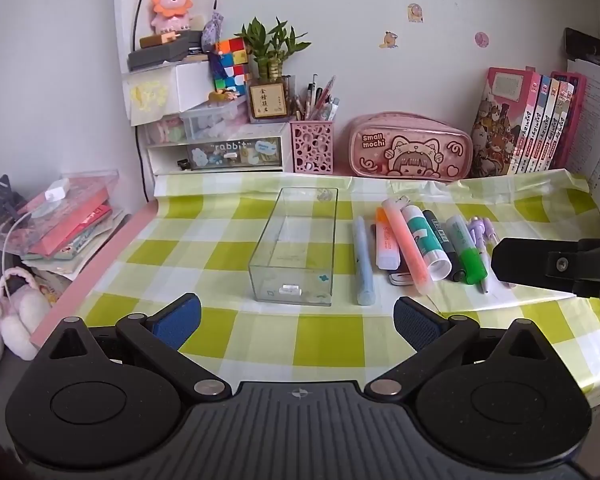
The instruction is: Organize stationery
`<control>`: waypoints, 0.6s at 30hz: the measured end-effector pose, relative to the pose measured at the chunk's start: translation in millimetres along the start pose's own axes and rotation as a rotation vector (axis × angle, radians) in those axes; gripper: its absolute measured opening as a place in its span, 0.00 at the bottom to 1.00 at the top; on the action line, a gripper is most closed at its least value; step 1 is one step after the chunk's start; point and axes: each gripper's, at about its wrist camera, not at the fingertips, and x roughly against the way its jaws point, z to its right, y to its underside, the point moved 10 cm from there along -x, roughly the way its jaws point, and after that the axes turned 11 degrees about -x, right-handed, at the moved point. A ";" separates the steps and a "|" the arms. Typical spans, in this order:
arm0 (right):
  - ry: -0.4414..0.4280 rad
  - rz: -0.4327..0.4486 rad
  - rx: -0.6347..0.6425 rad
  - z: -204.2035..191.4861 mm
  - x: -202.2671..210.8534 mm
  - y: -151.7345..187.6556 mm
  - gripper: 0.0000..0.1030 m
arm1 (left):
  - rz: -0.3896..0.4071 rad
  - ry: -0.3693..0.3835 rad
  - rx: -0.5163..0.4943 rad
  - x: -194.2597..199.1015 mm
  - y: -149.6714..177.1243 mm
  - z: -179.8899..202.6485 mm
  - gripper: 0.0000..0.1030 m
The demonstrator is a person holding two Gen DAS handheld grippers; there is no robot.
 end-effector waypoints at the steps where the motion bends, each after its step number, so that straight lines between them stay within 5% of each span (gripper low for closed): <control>1: 0.001 -0.002 -0.002 0.5 -0.5 0.1 0.96 | 0.001 0.000 0.000 -0.1 0.1 -0.1 0.95; 18: -0.014 -0.013 -0.034 3.9 -2.9 1.6 0.95 | -0.003 -0.003 0.009 0.7 0.4 -2.7 0.95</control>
